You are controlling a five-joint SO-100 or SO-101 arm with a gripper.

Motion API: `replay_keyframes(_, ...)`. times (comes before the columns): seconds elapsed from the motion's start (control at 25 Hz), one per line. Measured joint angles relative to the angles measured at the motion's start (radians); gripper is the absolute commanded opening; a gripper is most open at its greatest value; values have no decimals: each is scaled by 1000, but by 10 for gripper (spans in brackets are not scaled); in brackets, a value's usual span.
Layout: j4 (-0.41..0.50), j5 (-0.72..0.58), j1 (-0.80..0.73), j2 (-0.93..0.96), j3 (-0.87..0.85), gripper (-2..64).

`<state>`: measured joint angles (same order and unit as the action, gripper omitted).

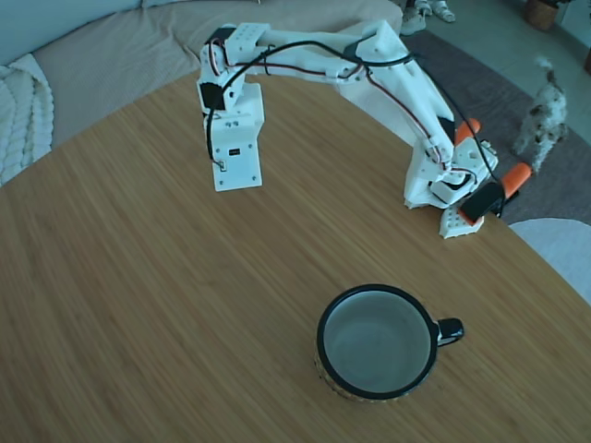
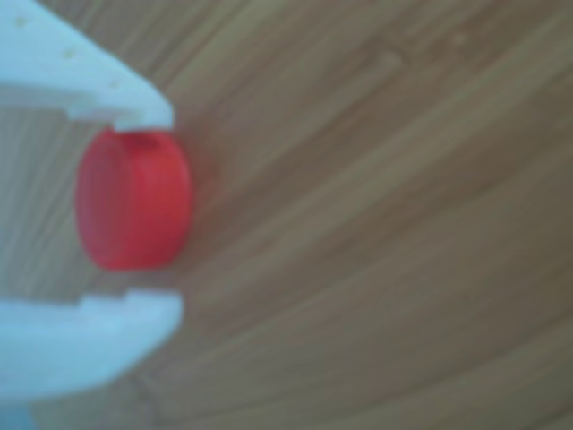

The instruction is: Grasp a red cap and put it in the cup.

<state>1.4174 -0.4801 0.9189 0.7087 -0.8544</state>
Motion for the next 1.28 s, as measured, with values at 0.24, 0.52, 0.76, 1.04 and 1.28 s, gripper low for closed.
replay_keyframes(0.24,2,0,-8,0,0,92)
replay_keyframes(0.52,17,-2,9,0,-2,232)
replay_keyframes(0.76,14,0,40,2,0,253)
replay_keyframes(1.04,6,-6,48,2,-5,253)
replay_keyframes(1.28,3,-6,51,2,-6,253)
